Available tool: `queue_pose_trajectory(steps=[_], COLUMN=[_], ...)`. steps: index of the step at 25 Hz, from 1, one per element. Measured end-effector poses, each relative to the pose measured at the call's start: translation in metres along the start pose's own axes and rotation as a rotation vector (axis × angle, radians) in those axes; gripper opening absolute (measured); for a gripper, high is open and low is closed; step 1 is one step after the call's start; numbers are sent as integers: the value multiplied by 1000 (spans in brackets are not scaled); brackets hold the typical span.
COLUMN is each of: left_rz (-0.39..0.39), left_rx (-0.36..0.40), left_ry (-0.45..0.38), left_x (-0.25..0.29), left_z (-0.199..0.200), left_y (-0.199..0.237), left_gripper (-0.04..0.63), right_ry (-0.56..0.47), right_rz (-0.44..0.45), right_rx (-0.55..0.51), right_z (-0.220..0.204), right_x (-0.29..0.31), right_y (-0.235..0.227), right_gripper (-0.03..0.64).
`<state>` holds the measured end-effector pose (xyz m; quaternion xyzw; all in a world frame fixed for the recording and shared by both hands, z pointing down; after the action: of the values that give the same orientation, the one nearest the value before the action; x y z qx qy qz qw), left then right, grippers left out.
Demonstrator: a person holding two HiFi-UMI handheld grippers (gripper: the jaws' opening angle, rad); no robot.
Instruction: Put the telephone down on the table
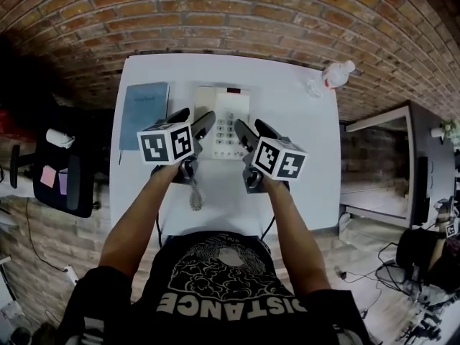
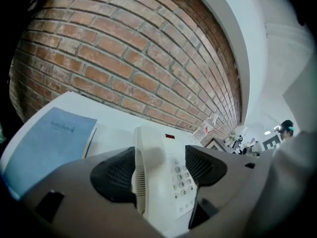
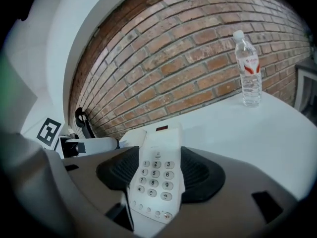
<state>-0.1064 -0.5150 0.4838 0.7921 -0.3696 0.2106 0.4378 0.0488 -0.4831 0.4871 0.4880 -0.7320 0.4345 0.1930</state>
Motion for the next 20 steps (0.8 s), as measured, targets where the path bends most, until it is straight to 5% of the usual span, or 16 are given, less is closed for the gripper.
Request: queue_pose_trajectory(steps=[8,20], left_rz=[107,222], left_rx=[173,224], left_ry=[-153,-285], left_x=[-62,-129], left_z=[20,-9], left_y=[-45,-89], left_gripper=[161,47], right_ry=[-113,-214], right_rz=[32,46], right_rx=[-147,-285], right_z=[22,4], right_x=[-56,-138], right_y=[41,64], right_gripper=[188,25])
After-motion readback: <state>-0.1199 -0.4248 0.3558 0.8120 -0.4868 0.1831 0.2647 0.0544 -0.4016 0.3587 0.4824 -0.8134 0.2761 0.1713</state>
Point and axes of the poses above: the fingertips, and each gripper's own axes: x forward along the fingers, y to its left, z out of its top, the point moved 3 cm from there along -x, backward along the fingers, and after that the axes turned 15 degrees about y, right-handed, at the moved point
